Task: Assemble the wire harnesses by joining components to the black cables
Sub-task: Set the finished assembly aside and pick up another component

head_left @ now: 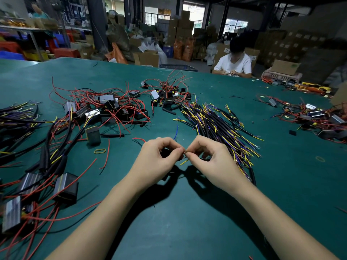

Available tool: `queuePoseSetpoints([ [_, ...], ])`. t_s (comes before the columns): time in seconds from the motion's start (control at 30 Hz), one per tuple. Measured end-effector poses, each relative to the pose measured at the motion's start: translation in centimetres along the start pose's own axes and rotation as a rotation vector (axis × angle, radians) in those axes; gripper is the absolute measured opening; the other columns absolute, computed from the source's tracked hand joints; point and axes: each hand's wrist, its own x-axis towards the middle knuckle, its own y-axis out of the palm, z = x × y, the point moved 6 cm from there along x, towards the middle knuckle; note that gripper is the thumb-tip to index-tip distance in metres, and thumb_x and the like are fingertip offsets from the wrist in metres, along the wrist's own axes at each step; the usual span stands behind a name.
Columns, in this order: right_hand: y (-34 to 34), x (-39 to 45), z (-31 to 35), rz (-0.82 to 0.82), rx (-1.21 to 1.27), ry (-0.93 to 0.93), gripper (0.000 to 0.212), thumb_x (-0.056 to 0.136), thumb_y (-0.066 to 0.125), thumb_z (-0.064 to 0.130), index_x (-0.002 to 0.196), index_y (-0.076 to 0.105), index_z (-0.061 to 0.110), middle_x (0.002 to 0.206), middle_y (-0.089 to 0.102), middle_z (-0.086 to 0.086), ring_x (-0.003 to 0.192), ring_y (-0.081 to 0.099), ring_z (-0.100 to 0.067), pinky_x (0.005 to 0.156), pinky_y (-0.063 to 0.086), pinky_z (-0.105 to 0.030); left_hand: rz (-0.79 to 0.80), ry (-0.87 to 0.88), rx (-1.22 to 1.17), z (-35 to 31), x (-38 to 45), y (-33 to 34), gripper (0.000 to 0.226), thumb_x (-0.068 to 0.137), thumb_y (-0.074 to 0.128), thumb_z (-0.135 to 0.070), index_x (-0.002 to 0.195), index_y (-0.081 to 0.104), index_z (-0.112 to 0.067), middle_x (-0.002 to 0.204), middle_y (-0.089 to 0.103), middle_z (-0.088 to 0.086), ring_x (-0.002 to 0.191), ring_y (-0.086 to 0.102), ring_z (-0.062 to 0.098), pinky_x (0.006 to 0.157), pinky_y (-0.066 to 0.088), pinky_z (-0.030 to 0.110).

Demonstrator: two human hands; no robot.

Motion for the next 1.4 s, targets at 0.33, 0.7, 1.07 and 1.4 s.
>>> queuePoseSetpoints([
  [0.33,1.3,-1.2,3.4,-0.017,-0.813,-0.632,0.009,0.077,0.06,0.001,0.075,0.063,0.009,0.074,0.06,-0.005,0.057,0.044,-0.024,0.056,0.044,-0.033,0.035,-0.058,0.027,0.5,0.4,0.0,0.017,0.084,0.064,-0.013,0.069,0.068,-0.02,0.059,0.062,-0.009,0.051,0.048,0.004,0.053,0.04,0.018],
  [0.7,0.3,0.0,-1.2,0.079,0.098,0.089,0.009,0.085,0.067,0.005,0.079,0.066,0.011,0.072,0.065,0.001,0.067,0.057,-0.009,0.066,0.045,-0.024,0.072,0.078,0.193,-0.4,-0.1,-0.1,0.025,0.082,0.068,-0.017,0.076,0.065,-0.042,0.074,0.064,-0.017,0.082,0.059,0.005,0.076,0.046,0.022],
  [1.07,0.1,-0.1,-0.1,0.02,-0.057,-0.115,0.018,0.083,0.069,0.006,0.092,0.069,0.022,0.077,0.068,0.003,0.071,0.064,-0.014,0.071,0.052,-0.024,0.026,0.16,0.279,-0.8,0.0,-0.1,0.008,0.085,0.067,-0.016,0.079,0.072,-0.017,0.062,0.052,-0.023,0.074,0.05,0.003,0.074,0.04,0.027],
  [1.4,0.2,-0.5,1.6,-0.092,-0.572,-0.528,0.006,0.085,0.068,0.013,0.08,0.069,0.011,0.08,0.065,0.002,0.076,0.062,-0.017,0.067,0.045,-0.035,0.042,0.027,0.244,0.1,0.3,0.2,0.017,0.088,0.062,-0.023,0.072,0.07,-0.023,0.058,0.059,-0.027,0.062,0.053,0.015,0.062,0.034,0.01],
])
